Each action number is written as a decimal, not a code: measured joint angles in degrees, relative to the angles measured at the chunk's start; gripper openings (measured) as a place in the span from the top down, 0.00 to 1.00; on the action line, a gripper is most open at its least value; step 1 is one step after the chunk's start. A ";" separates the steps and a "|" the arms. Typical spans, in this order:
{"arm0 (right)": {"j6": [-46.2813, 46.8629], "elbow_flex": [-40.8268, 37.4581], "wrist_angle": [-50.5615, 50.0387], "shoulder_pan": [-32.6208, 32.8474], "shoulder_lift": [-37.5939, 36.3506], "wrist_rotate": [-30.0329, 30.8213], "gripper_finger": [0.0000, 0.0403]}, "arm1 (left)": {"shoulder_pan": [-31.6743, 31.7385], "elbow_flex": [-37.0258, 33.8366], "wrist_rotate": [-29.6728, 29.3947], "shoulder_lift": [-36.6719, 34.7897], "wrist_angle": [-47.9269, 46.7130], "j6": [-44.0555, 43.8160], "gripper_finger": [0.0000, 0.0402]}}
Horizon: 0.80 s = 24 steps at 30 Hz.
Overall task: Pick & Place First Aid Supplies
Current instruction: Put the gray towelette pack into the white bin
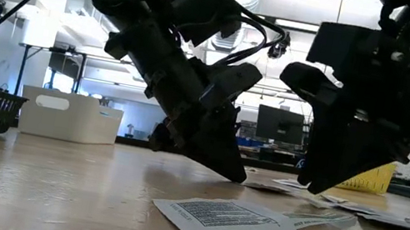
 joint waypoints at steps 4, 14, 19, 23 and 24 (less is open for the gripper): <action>2.56 1.68 -2.56 0.00 0.17 -0.05 0.87 | 0.00 0.00 0.04 0.00 -0.01 0.00 0.85; 4.42 3.73 -7.71 -0.17 0.01 0.39 0.87 | -0.06 0.00 -0.09 0.00 -0.01 0.02 0.85; 6.06 3.20 -7.58 -1.07 0.41 0.46 0.86 | -0.07 0.00 -0.16 0.00 -0.01 0.02 0.85; 8.00 3.32 -7.45 -2.20 0.43 0.47 0.82 | -0.07 0.00 -0.18 0.00 -0.01 0.02 0.85; 7.97 3.55 -7.45 -2.47 0.44 0.46 0.81 | -0.07 0.00 -0.18 0.00 -0.01 0.02 0.85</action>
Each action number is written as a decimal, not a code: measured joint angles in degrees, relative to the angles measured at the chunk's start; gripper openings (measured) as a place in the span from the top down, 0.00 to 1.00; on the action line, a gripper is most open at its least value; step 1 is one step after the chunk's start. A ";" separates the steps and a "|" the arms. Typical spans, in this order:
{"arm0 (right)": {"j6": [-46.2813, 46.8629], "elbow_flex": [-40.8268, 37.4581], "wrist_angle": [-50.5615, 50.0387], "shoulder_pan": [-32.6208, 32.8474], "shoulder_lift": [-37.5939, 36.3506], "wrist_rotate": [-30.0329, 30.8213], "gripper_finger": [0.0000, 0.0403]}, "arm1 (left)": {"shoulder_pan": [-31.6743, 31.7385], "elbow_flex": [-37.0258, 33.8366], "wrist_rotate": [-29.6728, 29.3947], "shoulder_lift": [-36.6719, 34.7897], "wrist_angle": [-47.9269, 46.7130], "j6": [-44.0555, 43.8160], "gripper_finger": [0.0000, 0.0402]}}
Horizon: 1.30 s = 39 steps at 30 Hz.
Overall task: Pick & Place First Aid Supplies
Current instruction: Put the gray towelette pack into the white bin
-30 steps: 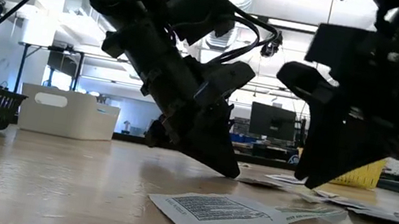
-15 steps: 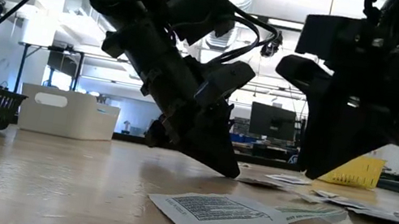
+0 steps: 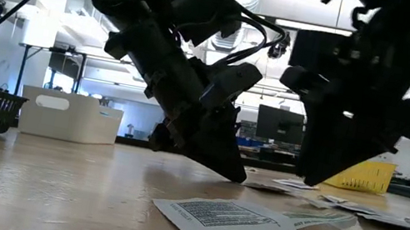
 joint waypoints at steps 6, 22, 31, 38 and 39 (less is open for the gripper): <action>-1.96 0.79 0.09 -0.18 0.01 -0.38 0.72 | 0.00 0.00 -0.04 0.00 0.00 0.00 0.85; -8.49 -5.43 11.42 -0.11 0.16 1.33 0.65 | 0.12 0.01 0.11 0.00 0.00 -3.18 0.85; -9.57 -5.95 12.31 -0.11 0.78 5.71 0.70 | 0.42 0.02 1.86 0.00 -0.11 -9.22 0.85; -9.57 -6.27 12.61 -0.10 1.00 6.43 0.73 | 0.55 0.02 3.44 0.00 -0.15 -12.17 0.85; -9.55 -6.27 12.68 0.07 1.00 6.47 0.73 | 0.61 0.02 3.62 0.00 -0.15 -12.59 0.85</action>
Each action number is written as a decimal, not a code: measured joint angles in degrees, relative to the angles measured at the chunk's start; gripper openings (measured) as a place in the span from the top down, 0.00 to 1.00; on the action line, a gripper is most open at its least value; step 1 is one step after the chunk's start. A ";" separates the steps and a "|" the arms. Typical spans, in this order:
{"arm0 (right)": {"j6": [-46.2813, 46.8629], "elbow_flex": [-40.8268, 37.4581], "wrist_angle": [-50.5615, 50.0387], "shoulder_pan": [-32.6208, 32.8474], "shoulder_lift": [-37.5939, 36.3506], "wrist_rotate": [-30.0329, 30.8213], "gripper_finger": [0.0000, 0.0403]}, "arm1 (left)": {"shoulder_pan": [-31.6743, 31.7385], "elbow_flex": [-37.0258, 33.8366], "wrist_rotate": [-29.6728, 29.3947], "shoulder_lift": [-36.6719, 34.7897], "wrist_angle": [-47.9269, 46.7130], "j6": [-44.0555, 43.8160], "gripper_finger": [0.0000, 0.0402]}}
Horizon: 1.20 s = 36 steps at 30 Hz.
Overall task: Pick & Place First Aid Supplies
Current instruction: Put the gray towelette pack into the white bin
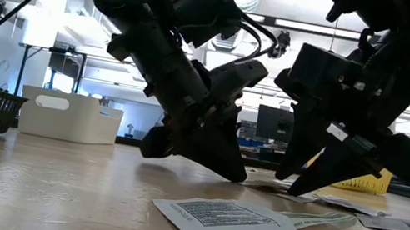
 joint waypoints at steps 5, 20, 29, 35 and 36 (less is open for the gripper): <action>0.68 -0.13 2.74 1.40 0.14 0.15 0.75 | 0.25 0.00 0.80 0.00 0.00 -1.87 0.85; 3.34 -3.09 8.95 2.16 0.00 -0.29 0.75 | 0.33 0.00 0.81 0.00 -0.05 -3.29 0.85; 10.54 -2.82 5.32 3.62 -0.13 -0.54 0.76 | 0.55 0.15 0.71 -0.04 -2.77 -3.14 0.85; 17.26 -2.82 3.42 5.12 -0.78 -3.58 0.76 | 0.63 0.13 0.70 -0.04 -2.82 -3.08 0.85; 18.44 -2.80 2.66 5.38 -1.04 -3.80 0.76 | 0.63 0.13 0.68 -0.04 -2.80 -3.08 0.85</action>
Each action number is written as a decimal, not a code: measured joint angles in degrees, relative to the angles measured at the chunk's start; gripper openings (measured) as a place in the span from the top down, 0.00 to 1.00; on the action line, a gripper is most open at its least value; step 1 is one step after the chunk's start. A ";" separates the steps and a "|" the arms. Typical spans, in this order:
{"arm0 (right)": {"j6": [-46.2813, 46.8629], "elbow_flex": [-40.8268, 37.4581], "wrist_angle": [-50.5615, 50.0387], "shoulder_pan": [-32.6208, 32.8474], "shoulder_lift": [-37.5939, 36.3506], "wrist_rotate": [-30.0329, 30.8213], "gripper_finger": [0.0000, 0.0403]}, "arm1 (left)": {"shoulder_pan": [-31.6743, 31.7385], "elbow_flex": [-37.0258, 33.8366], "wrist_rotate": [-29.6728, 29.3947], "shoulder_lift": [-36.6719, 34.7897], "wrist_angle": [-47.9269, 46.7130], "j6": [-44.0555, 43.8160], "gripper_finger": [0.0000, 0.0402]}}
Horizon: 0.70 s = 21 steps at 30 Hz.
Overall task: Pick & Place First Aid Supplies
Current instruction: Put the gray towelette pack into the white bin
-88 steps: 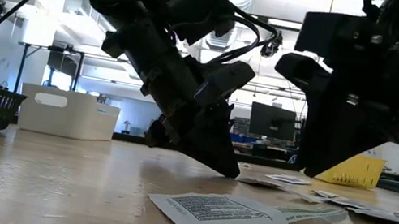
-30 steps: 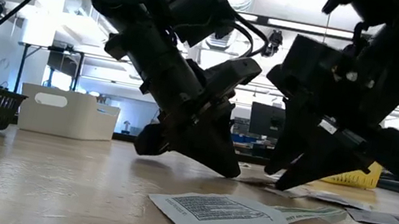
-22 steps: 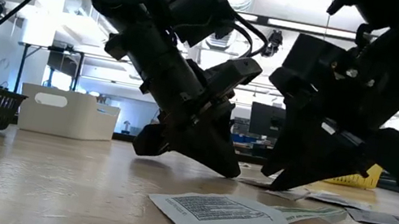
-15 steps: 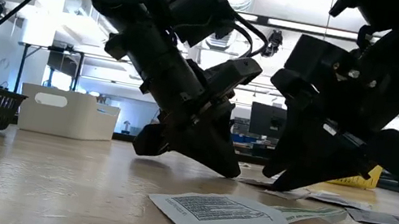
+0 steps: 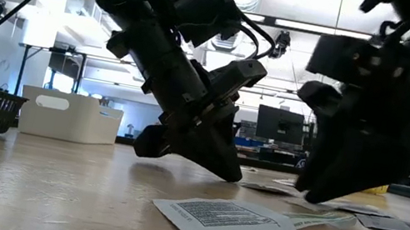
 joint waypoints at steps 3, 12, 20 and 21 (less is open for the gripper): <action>3.08 1.04 -4.39 0.65 -0.47 -0.80 0.75 | 0.00 0.00 -0.01 0.00 0.05 0.00 0.85; -2.52 3.68 -8.65 0.83 -0.49 -0.04 0.75 | 0.02 -0.11 -0.08 0.00 0.52 2.10 0.85; -8.95 4.14 -7.07 0.67 -0.49 3.42 0.71 | 0.45 -0.15 0.02 0.00 0.79 2.76 0.85; -10.91 4.14 -6.55 0.65 -0.49 4.14 0.71 | 0.63 -0.15 0.11 0.00 0.87 2.55 0.85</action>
